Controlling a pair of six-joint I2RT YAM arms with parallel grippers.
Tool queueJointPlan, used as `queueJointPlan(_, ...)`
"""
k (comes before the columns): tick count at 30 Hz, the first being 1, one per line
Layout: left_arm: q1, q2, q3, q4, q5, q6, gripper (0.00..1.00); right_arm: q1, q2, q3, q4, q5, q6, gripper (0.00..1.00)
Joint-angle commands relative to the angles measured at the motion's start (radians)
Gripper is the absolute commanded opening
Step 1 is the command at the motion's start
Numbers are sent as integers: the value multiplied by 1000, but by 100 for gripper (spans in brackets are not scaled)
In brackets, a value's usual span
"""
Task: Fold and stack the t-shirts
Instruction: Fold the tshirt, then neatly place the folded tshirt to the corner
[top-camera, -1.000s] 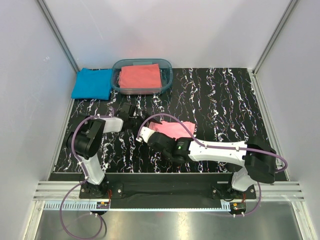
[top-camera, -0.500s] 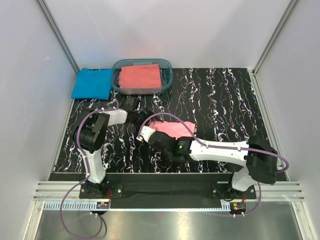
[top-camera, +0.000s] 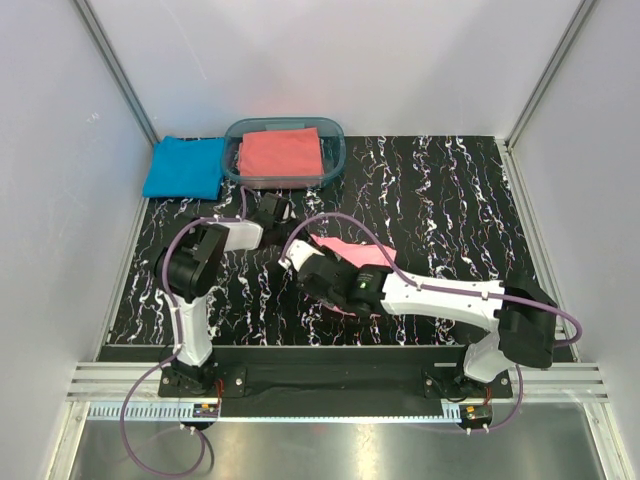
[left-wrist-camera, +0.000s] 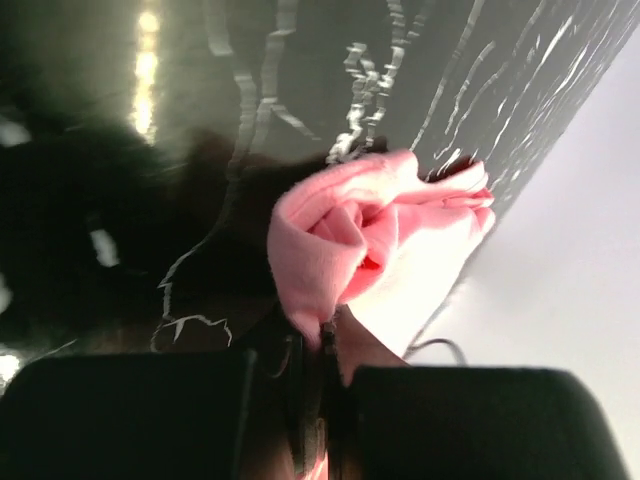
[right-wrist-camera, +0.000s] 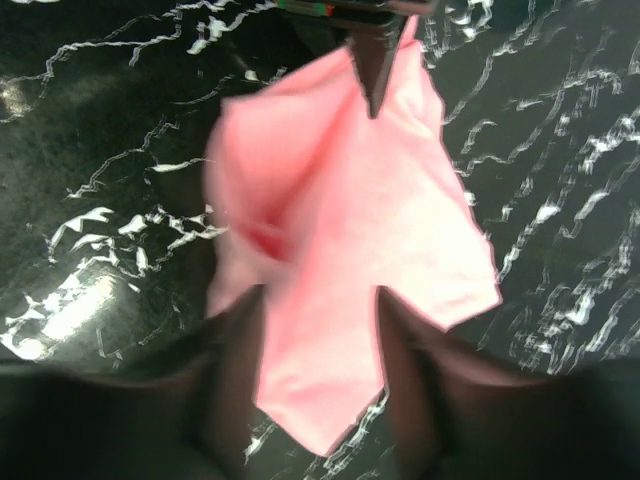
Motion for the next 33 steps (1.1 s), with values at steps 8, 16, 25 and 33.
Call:
queueJointPlan(8,-11,-236,26,-233,-208,439,0,-5,-151,254,-470,144,510,100)
queueJointPlan(16,17,-533,-25,-475,-462,617,0,-9,-212,348,-754,167,682,100)
queueJointPlan(25,104,-578,141,-658,-760,838,0,-29,-317,305,-687,36,607,100)
queueJointPlan(33,149,-423,313,-739,-1013,967,0,-31,-416,236,-667,-37,518,100)
